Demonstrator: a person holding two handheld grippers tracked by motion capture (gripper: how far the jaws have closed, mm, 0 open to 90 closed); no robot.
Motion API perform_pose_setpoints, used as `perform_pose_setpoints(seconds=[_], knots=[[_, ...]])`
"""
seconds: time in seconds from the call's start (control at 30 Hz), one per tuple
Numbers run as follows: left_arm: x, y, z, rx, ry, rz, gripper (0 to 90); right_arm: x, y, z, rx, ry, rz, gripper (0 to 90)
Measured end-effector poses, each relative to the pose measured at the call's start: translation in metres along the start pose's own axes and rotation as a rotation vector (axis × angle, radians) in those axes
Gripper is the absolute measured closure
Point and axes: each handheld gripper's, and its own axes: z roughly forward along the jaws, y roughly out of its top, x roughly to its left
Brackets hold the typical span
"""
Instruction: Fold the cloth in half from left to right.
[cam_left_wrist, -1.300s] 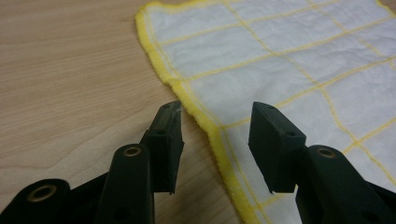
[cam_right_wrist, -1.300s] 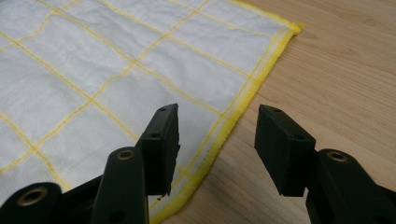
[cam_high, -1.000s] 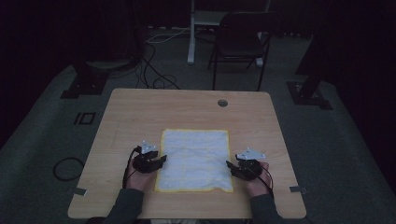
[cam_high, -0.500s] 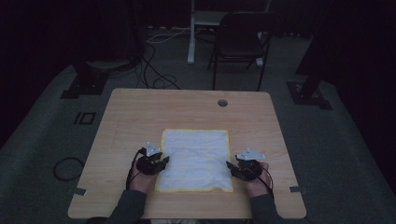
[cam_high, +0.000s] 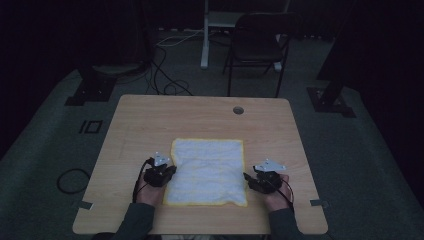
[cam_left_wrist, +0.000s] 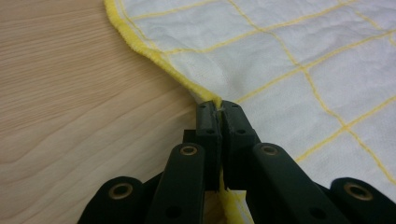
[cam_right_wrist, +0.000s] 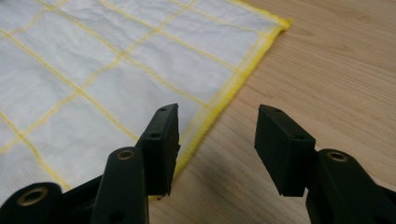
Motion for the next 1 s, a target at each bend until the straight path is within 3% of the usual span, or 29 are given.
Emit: perform_pose_setpoints(seconds=[0.17,0.2,0.37,0.5,0.67,1.0], knots=[[0.007,-0.001,-0.003,0.005,0.021,-0.014,88.2,-0.001,0.0,0.0,-0.002,0.002,0.001,49.4],[0.014,-0.002,-0.005,0.007,0.032,-0.038,88.4,-0.001,-0.001,0.0,-0.001,0.002,0.003,49.4],[0.017,-0.002,-0.008,-0.002,0.017,-0.05,88.5,-0.002,-0.001,-0.001,-0.001,0.001,0.006,49.3],[0.018,0.001,-0.016,-0.053,-0.031,-0.064,88.5,-0.002,-0.001,-0.001,-0.002,0.002,0.007,49.3],[0.013,0.01,-0.028,-0.126,-0.106,-0.04,88.6,-0.001,-0.001,0.0,0.001,0.002,0.003,49.2],[0.002,0.026,-0.035,-0.184,-0.217,-0.028,88.6,-0.001,-0.001,0.0,0.003,0.001,0.003,49.2]])
